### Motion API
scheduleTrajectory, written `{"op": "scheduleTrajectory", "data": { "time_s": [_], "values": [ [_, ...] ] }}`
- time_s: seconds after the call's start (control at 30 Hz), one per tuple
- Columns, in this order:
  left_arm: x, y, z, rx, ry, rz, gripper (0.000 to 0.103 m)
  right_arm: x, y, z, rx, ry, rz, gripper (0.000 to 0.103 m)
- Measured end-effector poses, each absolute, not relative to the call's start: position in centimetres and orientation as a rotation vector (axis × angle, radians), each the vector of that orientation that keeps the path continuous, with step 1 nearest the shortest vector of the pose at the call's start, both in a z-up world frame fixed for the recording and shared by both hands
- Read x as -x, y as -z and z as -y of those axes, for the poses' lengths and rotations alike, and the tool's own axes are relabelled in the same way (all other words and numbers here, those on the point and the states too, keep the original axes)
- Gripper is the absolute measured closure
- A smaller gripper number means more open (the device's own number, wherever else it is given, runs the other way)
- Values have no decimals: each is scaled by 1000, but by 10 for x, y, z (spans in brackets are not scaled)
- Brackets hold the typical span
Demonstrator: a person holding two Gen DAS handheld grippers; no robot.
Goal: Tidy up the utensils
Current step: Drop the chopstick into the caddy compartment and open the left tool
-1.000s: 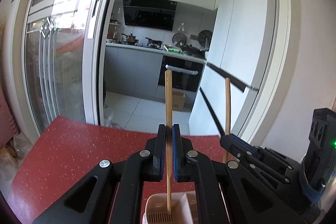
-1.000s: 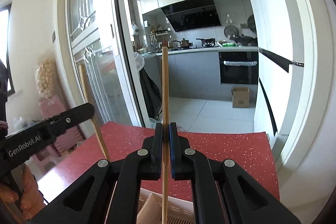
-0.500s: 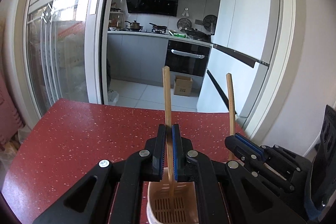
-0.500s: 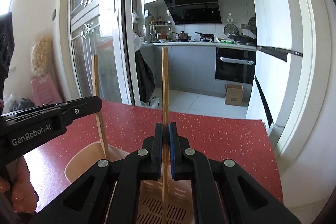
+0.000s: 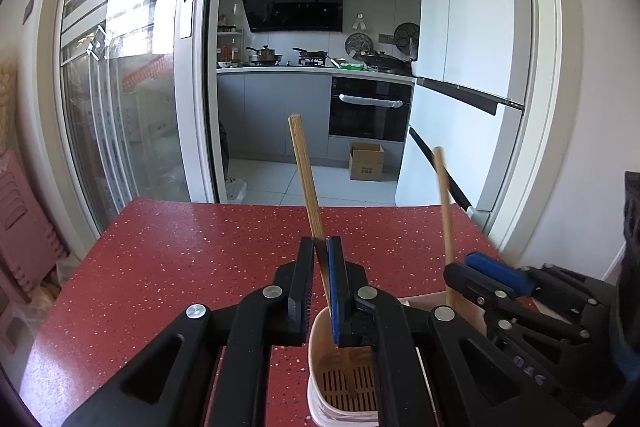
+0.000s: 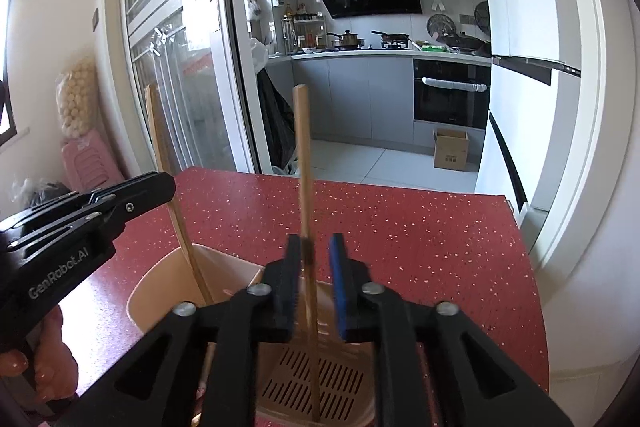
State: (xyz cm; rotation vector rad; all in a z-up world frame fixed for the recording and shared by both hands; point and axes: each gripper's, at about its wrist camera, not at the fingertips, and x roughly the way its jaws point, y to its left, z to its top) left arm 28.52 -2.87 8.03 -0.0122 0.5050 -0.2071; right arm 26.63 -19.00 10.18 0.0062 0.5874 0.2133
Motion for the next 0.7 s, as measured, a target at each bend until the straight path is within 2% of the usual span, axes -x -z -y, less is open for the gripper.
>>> {"op": "scheduleTrajectory", "data": {
  "time_s": [0.03, 0.07, 0.47, 0.5, 0.53, 0.57, 0.7],
  "values": [
    [-285, -80, 29, 6, 209, -506, 67, -264, -103, 191, -16, -213, -585, 66],
    [-284, -80, 29, -2, 207, -505, 67, -262, -105, 193, -25, -210, -580, 63],
    [-284, -81, 29, -16, 206, -523, 66, -232, -124, 215, -108, -188, -575, 59],
    [-283, -81, 29, -15, 207, -524, 43, -228, -125, 217, -114, -185, -579, 58],
    [-283, -83, 28, -15, 201, -526, 14, -225, -126, 217, -115, -182, -582, 58],
    [-281, -84, 27, -12, 175, -515, 0, -221, -128, 218, -118, -181, -583, 57],
    [-278, -87, 25, -10, 160, -470, 0, -203, -134, 223, -135, -171, -587, 50]
  ]
}}
